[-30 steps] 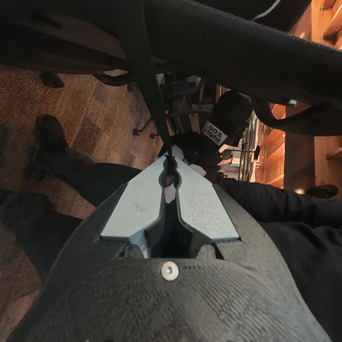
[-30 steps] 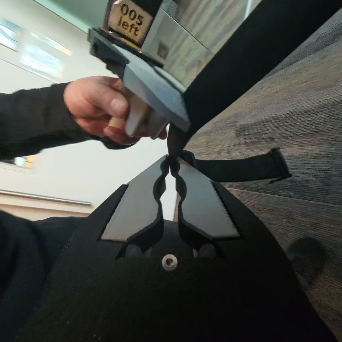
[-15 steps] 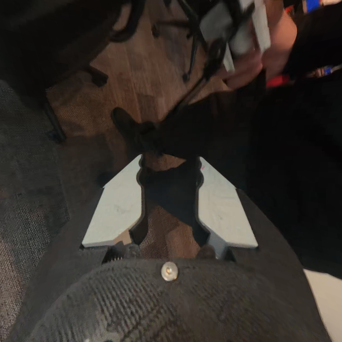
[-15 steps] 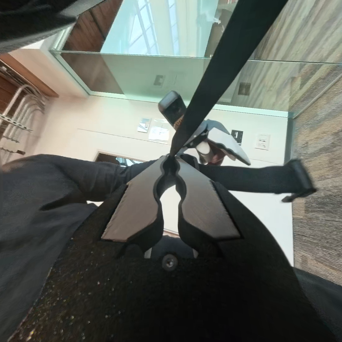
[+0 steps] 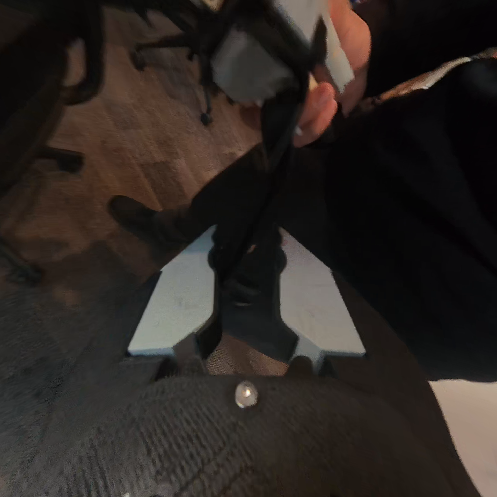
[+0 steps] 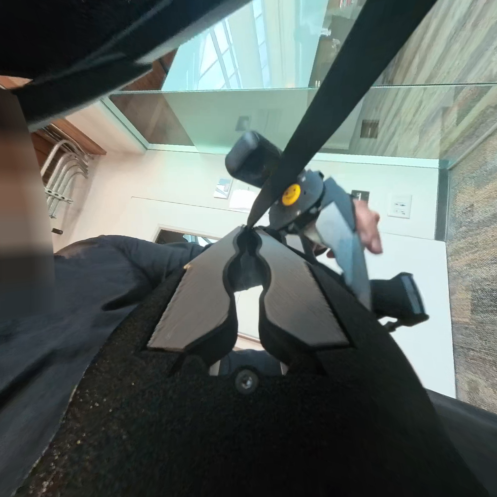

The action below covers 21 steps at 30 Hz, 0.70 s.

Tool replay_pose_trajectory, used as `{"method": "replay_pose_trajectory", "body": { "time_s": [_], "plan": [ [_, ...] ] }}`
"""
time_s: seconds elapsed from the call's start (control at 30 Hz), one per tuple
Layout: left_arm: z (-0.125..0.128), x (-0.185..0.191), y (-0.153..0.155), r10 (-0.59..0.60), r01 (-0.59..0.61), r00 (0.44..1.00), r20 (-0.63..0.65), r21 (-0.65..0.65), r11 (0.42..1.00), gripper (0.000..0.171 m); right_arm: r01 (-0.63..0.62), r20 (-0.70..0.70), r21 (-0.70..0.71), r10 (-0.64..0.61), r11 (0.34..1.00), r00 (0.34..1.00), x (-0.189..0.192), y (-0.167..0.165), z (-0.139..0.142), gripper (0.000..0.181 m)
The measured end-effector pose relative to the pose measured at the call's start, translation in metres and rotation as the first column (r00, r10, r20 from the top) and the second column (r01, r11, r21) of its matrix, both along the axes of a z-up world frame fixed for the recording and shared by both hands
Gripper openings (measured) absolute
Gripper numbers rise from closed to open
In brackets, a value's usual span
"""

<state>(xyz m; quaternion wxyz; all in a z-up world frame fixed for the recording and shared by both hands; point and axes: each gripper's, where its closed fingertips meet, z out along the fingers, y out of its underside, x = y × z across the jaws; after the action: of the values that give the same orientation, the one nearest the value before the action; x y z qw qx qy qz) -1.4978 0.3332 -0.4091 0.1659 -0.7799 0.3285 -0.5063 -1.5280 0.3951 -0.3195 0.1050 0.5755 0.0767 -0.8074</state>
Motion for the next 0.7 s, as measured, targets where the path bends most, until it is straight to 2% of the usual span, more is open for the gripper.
{"method": "replay_pose_trajectory", "body": {
  "time_s": [0.07,0.2,0.27,0.37,0.43,0.5,0.57,0.63,0.7],
  "plan": [
    [-0.001,0.009,-0.012,-0.022,0.022,1.000,-0.007,-0.029,0.999,0.002,-0.004,0.035,0.039,0.003,0.999,0.999,-0.001,-0.001,-0.006,0.000],
    [-0.011,0.020,-0.028,0.092,-0.106,0.988,-0.122,-0.111,0.988,0.001,-0.035,0.238,0.145,-0.001,0.989,0.971,0.004,-0.002,-0.041,0.002],
    [-0.019,0.032,-0.042,0.126,-0.161,0.972,-0.198,-0.171,0.972,0.001,-0.108,0.365,0.251,0.009,0.962,0.931,0.016,-0.011,-0.060,0.016],
    [-0.015,0.056,-0.047,0.216,-0.269,0.953,-0.212,-0.263,0.926,0.001,-0.220,0.527,0.451,-0.059,0.865,0.848,0.050,-0.022,-0.076,0.022],
    [-0.013,0.066,-0.037,0.278,-0.333,0.938,-0.208,-0.318,0.888,0.001,-0.265,0.580,0.528,-0.115,0.806,0.807,0.073,-0.026,-0.073,0.042],
    [-0.013,0.077,-0.025,0.329,-0.383,0.923,-0.202,-0.381,0.842,0.001,-0.324,0.594,0.611,-0.149,0.722,0.790,0.093,-0.037,-0.064,0.043],
    [-0.012,0.090,-0.015,0.376,-0.418,0.908,-0.185,-0.474,0.775,0.001,-0.404,0.614,0.685,-0.182,0.606,0.768,0.109,-0.051,-0.059,0.050],
    [-0.012,0.104,-0.007,0.408,-0.435,0.895,-0.179,-0.547,0.715,0.001,-0.475,0.619,0.742,-0.210,0.473,0.757,0.120,-0.067,-0.057,0.056],
    [-0.012,0.118,0.000,0.423,-0.442,0.888,-0.180,-0.589,0.677,0.001,-0.547,0.625,0.776,-0.266,0.313,0.734,0.132,-0.076,-0.062,0.057]
  ]
}}
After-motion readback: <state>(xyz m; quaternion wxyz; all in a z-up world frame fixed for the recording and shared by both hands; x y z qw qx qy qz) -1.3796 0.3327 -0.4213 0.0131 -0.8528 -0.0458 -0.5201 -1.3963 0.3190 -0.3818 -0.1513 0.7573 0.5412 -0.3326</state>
